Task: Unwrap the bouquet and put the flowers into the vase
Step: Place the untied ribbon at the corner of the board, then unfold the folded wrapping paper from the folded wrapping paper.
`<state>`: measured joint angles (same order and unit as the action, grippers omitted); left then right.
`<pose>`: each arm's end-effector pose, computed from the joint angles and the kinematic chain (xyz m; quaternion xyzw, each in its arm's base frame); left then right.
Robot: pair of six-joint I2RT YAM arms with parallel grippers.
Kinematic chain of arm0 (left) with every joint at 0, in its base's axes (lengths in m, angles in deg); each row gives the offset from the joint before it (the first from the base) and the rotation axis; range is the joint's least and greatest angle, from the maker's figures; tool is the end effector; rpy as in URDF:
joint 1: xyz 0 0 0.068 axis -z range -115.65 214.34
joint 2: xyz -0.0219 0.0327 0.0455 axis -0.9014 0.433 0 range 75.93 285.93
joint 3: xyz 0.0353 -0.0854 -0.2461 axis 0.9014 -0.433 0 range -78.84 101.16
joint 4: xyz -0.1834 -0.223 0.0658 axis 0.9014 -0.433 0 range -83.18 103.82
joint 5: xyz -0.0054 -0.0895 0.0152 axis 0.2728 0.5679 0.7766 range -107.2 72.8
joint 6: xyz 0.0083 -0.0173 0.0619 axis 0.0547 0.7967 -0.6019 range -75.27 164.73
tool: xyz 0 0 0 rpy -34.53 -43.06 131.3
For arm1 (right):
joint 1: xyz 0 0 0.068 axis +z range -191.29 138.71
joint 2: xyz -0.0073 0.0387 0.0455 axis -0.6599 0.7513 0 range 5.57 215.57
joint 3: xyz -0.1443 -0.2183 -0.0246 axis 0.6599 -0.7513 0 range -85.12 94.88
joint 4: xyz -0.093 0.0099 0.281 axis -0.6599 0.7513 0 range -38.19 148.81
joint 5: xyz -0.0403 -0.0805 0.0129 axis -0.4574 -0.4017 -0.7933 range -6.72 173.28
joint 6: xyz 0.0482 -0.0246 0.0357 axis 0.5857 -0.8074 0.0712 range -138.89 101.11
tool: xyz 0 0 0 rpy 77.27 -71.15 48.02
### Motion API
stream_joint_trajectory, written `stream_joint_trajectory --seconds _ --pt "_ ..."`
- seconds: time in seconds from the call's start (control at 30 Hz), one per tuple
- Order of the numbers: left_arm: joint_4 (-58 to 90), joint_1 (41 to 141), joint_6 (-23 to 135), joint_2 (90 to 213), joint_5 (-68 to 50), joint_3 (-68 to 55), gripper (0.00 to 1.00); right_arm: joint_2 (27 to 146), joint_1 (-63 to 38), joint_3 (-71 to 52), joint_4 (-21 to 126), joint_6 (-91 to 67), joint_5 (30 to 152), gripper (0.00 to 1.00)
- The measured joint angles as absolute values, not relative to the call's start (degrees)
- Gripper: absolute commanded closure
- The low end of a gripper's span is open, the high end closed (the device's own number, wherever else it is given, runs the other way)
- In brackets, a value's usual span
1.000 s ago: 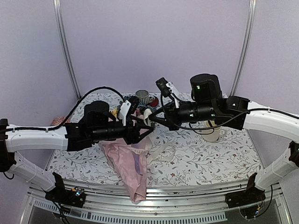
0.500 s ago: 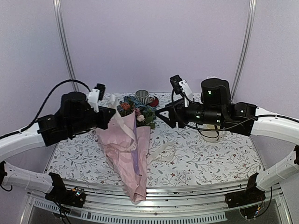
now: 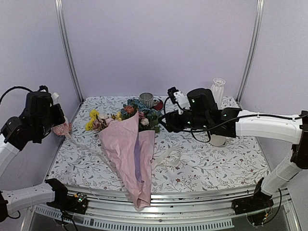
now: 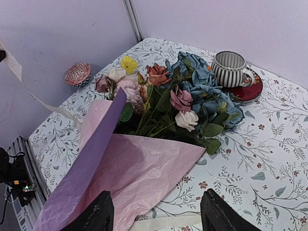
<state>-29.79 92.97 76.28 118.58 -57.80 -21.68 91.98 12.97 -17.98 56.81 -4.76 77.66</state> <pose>0.1820 -0.0619 0.3594 -0.1964 0.8038 0.0205 0.5612 0.2396 0.3245 0.2792 -0.2629 0.7971 0.2706 0.4714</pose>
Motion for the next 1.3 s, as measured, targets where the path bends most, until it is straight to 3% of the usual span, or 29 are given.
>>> stream_joint_trajectory --seconds 0.07,0.1,0.13,0.17,0.4,0.83,1.03,1.1,1.3 --pt "-31.6 89.7 76.7 120.1 -58.8 -21.8 0.94 94.3 12.6 -17.1 57.1 -4.8 77.7 0.37" --pt "-31.9 87.9 76.8 120.7 -58.9 -22.0 0.6 95.3 12.5 -16.8 57.0 -4.8 77.7 0.37" --pt "-32.0 86.0 77.0 120.9 -58.8 -22.5 0.17 95.8 12.2 -16.8 56.9 -4.7 77.6 0.37" --pt "-32.1 84.2 76.9 120.7 -58.6 -23.1 0.04 96.0 12.2 -16.8 57.0 -4.7 77.6 0.37" --pt "-28.4 81.4 75.9 116.1 -50.6 -25.9 0.02 96.3 10.4 -19.1 52.9 -4.9 77.4 0.38" --pt "-21.7 82.5 76.4 117.2 -17.7 -28.9 0.05 103.5 9.9 -32.3 38.8 -4.8 78.4 0.4" --pt "-18.3 94.4 79.7 119.7 -15.0 -32.6 0.02 106.5 11.3 -32.3 34.8 -5.0 80.7 0.4" --pt "-16.2 98.1 81.1 121.8 -14.6 -33.8 0.07 107.2 12.3 -32.3 34.0 -5.3 80.7 0.4" --pt "-11.9 107.6 84.1 129.0 -16.7 -34.5 0.06 107.9 14.2 -32.3 31.9 -6.3 82.5 0.42"
